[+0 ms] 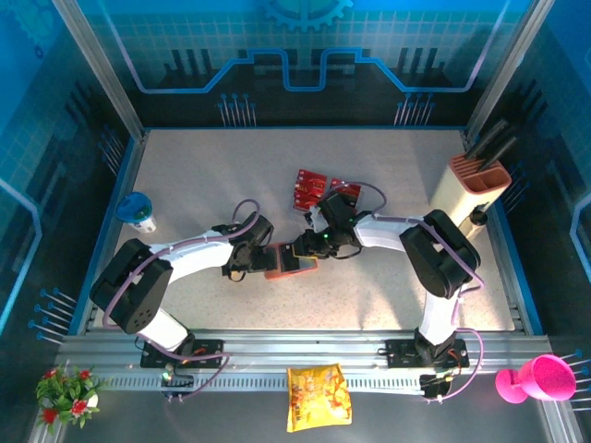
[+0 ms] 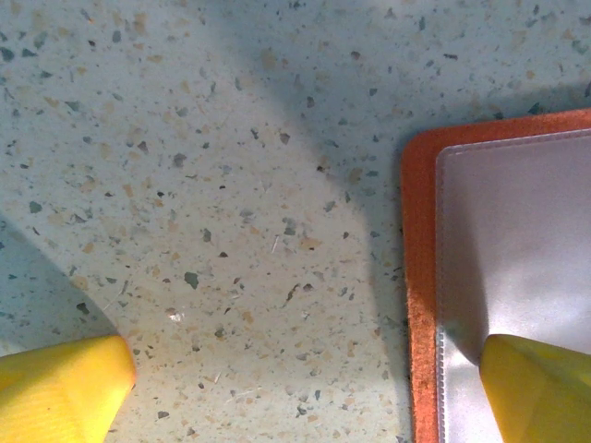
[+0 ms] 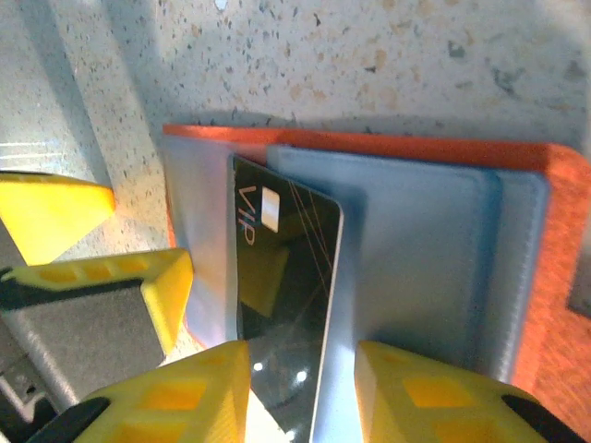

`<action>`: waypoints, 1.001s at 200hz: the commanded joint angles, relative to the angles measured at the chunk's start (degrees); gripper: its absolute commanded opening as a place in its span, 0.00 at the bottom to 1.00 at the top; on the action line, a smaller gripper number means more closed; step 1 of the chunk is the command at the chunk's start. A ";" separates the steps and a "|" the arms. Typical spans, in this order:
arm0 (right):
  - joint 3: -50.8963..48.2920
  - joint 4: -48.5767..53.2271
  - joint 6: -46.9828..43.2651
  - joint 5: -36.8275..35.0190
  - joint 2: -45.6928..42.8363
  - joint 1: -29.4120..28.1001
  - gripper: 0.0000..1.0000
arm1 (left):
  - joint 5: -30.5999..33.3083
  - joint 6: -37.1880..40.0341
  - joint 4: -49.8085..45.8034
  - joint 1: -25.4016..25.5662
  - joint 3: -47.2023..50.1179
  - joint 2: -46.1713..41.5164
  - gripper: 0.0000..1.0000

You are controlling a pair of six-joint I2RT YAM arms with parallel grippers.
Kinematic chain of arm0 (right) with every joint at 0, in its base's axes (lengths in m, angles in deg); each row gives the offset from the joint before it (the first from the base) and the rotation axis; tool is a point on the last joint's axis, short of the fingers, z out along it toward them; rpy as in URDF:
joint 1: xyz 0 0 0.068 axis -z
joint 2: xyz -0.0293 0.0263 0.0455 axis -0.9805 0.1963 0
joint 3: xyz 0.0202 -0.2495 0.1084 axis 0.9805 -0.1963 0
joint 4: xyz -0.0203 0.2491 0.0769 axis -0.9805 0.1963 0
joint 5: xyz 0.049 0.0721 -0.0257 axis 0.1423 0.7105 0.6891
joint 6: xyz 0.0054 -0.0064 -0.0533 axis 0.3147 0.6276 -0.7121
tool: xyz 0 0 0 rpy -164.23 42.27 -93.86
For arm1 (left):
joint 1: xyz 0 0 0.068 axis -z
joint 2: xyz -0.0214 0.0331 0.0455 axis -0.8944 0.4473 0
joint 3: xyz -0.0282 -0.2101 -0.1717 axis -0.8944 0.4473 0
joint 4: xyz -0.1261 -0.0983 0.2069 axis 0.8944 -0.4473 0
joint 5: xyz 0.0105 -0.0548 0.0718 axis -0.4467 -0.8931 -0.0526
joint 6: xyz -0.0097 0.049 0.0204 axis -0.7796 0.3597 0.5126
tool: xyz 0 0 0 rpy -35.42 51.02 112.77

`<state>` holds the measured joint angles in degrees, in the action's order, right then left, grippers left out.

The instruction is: Put the credit cards into the card holder

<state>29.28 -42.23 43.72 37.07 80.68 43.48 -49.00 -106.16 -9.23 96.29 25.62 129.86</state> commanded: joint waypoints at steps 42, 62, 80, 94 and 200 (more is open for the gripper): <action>4.91 8.31 -4.44 -2.81 -1.48 -0.43 0.21 | -1.46 0.40 2.10 0.07 1.13 4.26 0.99; 6.48 8.49 -4.35 -2.93 0.15 -1.25 0.19 | -1.42 0.45 2.08 0.06 1.11 4.25 0.99; 7.84 8.57 -4.35 -3.21 2.11 -1.99 0.17 | -1.50 0.47 2.20 0.06 1.17 4.24 0.99; 8.77 8.76 -4.35 -3.41 3.54 -2.65 0.17 | -1.51 0.34 2.21 0.02 1.10 4.13 0.99; 13.65 7.98 -1.38 -1.58 10.05 -6.85 0.14 | -1.65 0.51 2.66 0.08 1.16 3.80 0.99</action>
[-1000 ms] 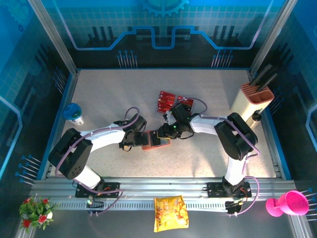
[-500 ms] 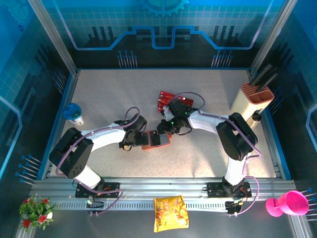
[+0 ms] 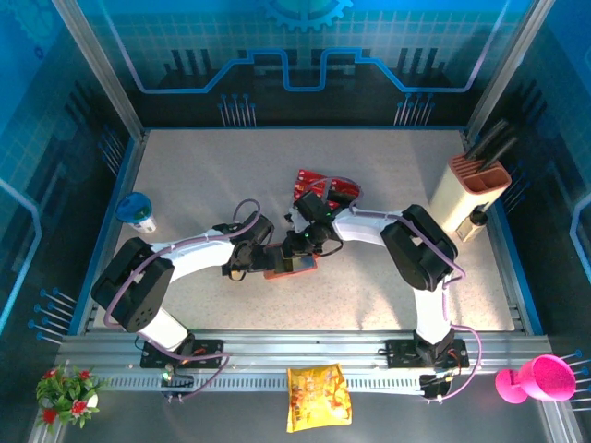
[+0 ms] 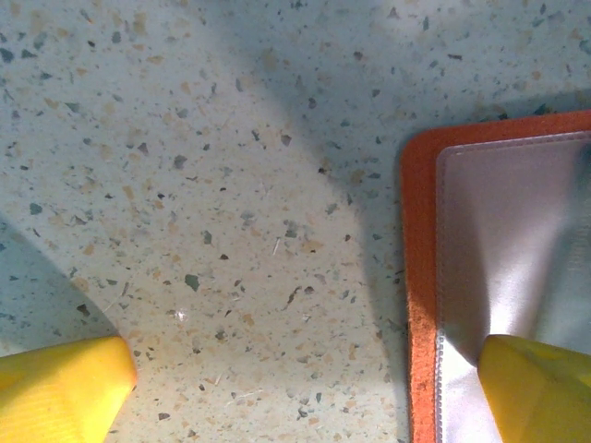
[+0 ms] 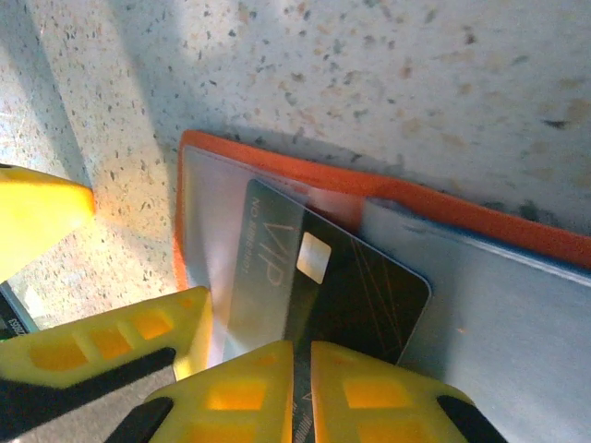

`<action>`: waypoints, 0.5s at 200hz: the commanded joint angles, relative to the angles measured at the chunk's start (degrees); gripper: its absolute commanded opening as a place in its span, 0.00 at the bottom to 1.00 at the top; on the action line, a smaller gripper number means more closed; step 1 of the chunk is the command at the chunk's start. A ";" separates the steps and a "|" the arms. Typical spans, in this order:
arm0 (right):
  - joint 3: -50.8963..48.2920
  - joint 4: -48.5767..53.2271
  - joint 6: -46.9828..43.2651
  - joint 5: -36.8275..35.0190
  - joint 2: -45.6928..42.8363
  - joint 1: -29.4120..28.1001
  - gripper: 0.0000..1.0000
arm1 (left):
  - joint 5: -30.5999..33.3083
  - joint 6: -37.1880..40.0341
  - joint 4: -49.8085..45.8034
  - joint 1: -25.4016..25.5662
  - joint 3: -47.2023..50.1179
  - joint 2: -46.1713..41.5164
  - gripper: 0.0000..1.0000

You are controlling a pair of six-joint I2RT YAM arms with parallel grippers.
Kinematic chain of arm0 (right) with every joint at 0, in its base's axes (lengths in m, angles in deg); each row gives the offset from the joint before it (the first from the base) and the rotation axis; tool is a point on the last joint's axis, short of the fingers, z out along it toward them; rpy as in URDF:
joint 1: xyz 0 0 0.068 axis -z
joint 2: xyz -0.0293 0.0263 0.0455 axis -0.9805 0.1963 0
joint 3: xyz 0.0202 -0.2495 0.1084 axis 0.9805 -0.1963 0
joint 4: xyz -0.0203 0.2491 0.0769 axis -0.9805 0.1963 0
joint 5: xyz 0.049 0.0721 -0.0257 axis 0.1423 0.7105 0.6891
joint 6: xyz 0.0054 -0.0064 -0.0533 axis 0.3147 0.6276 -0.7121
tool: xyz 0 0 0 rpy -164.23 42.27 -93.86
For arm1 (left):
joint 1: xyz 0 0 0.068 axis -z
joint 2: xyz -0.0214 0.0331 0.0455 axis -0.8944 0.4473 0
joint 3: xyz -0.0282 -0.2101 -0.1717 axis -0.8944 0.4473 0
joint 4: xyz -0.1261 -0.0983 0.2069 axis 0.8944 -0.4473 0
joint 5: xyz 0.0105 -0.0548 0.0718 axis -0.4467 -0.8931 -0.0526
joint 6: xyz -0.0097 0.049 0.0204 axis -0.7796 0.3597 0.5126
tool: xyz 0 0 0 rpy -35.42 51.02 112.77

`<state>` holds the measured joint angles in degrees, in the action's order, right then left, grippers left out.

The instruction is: Put the credit cards into the card holder

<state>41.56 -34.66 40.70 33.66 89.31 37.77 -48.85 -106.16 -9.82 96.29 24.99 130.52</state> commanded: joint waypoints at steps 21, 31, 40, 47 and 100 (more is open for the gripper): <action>1.90 0.94 1.44 2.42 -0.02 -0.82 0.14 | -1.91 0.53 3.50 0.06 1.86 3.21 0.99; 1.57 1.25 1.41 2.04 -1.86 -0.37 0.15 | -2.00 0.51 3.53 0.01 1.91 3.21 0.99; 0.80 1.19 1.46 1.43 -3.96 0.35 0.15 | -2.08 0.56 3.66 0.09 2.02 3.13 0.99; 0.08 1.33 1.47 0.94 -5.43 0.98 0.16 | -2.10 0.60 3.69 0.13 1.95 3.09 0.99; -6.47 8.44 -1.57 -10.48 -16.79 6.32 0.38 | -2.78 1.02 3.43 0.05 0.64 2.40 0.99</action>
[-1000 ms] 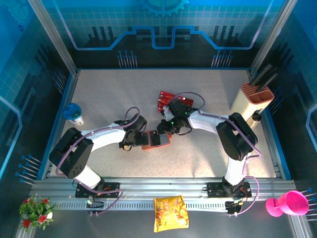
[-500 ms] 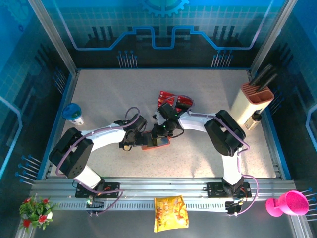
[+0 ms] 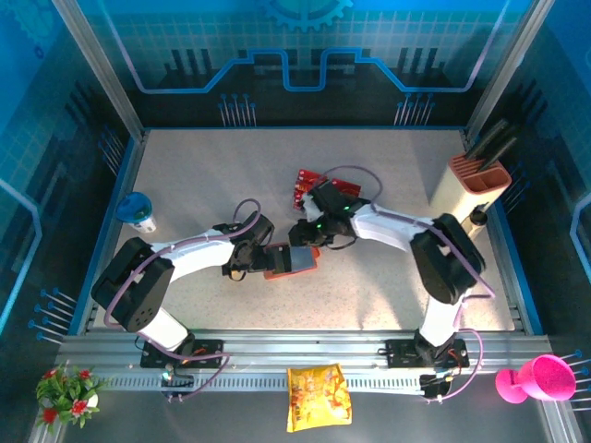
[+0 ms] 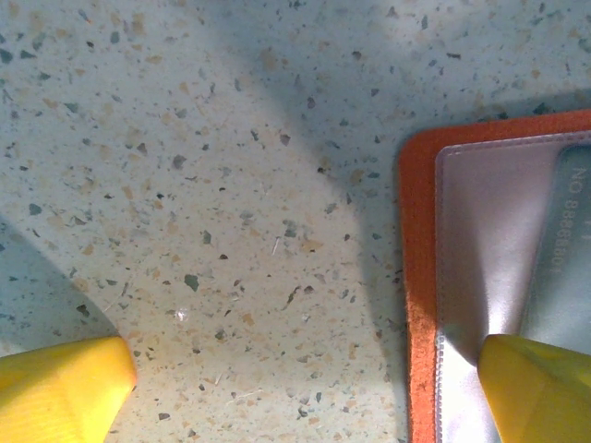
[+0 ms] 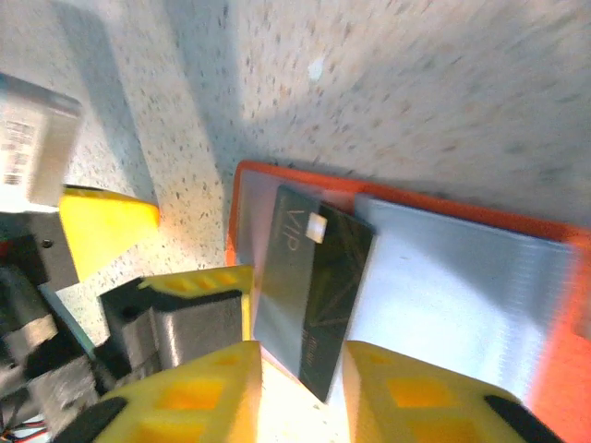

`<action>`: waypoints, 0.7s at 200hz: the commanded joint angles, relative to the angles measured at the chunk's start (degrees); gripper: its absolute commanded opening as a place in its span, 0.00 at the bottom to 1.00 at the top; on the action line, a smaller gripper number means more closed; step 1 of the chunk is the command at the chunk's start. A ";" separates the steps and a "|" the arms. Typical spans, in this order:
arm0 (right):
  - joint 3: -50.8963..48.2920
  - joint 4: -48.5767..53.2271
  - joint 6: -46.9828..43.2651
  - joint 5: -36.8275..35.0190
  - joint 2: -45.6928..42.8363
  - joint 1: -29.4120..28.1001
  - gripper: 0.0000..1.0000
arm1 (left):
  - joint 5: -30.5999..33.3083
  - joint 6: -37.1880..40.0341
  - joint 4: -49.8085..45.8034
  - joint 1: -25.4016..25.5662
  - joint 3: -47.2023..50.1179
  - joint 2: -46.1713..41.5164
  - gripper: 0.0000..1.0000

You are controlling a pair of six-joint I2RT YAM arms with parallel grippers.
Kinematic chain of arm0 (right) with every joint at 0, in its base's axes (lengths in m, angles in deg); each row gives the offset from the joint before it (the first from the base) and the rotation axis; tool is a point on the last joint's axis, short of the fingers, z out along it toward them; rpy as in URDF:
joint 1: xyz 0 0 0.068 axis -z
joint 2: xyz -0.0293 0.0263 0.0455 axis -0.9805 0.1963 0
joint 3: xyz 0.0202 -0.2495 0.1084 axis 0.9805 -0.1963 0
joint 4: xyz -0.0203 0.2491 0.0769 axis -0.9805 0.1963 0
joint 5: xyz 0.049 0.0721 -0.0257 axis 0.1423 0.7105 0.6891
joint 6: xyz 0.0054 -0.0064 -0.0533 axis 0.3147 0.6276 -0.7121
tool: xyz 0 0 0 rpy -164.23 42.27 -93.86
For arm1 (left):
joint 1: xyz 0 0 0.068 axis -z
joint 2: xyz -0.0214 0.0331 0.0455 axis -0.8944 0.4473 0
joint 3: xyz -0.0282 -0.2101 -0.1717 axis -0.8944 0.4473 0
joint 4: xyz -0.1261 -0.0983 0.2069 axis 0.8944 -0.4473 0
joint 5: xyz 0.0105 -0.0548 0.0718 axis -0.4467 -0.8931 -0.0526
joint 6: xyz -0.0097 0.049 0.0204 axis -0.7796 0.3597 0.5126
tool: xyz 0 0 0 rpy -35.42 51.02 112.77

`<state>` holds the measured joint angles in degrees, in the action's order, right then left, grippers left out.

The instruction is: Put the credit cards into the card holder

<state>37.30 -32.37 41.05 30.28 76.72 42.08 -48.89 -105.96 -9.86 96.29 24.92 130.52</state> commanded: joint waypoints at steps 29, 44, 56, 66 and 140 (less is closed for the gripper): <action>-0.78 11.81 -4.95 -12.64 -3.70 2.41 0.47 | -3.10 1.01 3.20 0.09 -0.20 1.77 0.99; 0.30 12.65 -5.59 -13.29 -1.98 2.18 0.48 | -3.19 1.15 2.96 0.04 -0.63 1.77 0.99; 1.14 13.06 -5.81 -14.32 -0.48 1.99 0.48 | -3.22 1.26 2.77 0.06 -0.84 1.74 0.99; 1.72 13.44 -5.73 -15.01 0.62 1.88 0.48 | -3.24 1.28 2.59 0.08 -1.17 1.72 0.99; 2.65 13.31 -5.30 -17.01 4.33 2.89 0.14 | -3.72 1.59 2.15 0.07 -2.17 1.37 0.99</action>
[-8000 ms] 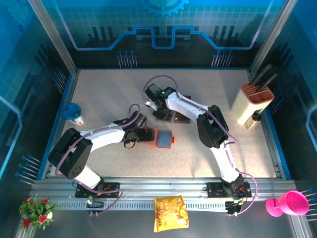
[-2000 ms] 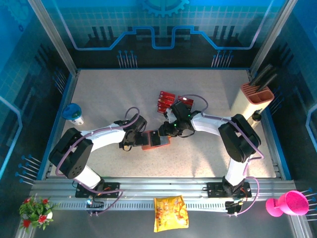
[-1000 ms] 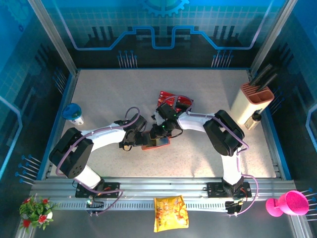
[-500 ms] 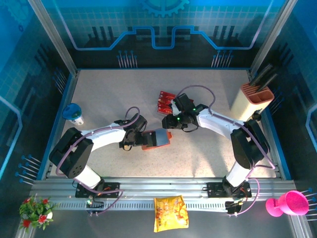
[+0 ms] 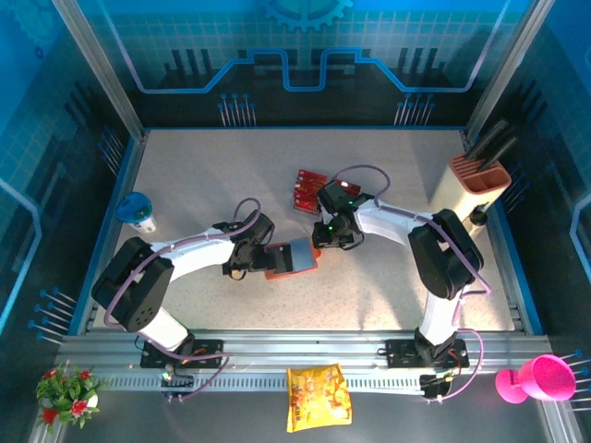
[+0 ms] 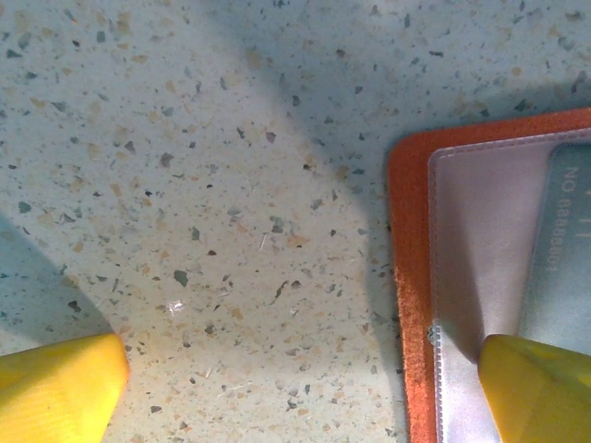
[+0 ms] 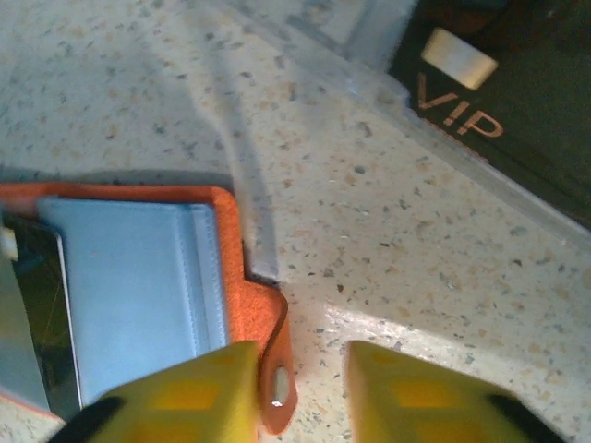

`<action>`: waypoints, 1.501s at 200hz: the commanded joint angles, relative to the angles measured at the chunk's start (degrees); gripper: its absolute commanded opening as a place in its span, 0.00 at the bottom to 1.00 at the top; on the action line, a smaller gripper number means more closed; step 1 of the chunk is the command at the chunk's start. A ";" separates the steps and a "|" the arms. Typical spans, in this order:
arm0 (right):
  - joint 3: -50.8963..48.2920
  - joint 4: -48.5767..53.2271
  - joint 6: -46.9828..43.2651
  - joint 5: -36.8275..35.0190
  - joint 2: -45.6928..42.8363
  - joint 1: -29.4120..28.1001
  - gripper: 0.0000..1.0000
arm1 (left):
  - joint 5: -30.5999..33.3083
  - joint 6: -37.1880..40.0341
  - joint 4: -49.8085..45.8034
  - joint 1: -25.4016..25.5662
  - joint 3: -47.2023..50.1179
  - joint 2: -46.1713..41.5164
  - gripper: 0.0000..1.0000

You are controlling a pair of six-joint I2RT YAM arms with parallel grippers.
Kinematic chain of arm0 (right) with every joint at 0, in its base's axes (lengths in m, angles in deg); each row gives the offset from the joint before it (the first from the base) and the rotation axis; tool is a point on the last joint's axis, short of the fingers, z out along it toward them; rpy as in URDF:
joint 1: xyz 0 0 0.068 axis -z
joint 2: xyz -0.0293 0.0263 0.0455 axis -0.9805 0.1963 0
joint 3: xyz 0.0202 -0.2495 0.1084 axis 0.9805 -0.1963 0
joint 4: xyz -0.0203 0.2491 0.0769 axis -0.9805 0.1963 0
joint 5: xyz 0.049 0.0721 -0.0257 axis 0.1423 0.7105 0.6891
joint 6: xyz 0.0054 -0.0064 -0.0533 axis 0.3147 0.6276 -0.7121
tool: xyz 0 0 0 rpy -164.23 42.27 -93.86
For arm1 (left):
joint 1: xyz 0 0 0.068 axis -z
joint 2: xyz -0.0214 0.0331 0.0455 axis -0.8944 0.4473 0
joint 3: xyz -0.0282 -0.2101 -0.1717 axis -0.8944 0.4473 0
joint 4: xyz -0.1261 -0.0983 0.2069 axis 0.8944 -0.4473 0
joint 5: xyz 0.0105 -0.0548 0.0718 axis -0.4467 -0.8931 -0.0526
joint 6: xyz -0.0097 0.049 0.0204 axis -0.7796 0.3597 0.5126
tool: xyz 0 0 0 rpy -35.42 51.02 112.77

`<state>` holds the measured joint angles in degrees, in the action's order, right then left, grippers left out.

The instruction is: Put the credit cards into the card holder

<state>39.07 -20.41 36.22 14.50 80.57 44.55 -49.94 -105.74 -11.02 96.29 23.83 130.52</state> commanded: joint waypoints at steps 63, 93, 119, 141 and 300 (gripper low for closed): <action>-6.53 0.26 1.24 -1.26 -5.80 2.09 0.00 | -3.19 1.59 3.26 0.05 -2.48 1.46 0.99; -9.00 -0.25 2.56 -1.39 -8.43 2.13 0.00 | -3.14 1.95 3.47 0.11 -2.35 2.28 0.99; -8.71 -0.63 2.87 0.14 -9.55 2.06 0.25 | -3.36 2.11 3.68 0.05 -2.07 3.20 0.99; -7.10 -0.45 3.09 0.38 -11.83 1.88 0.30 | -3.17 2.21 3.88 0.10 -1.70 3.67 0.99; 3.25 -5.00 4.19 7.38 2.01 -6.34 0.00 | -2.74 2.21 4.72 0.13 -0.62 4.78 0.99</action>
<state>40.27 -24.50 39.33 20.57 80.51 39.17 -49.90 -105.31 -11.85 96.29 22.37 132.40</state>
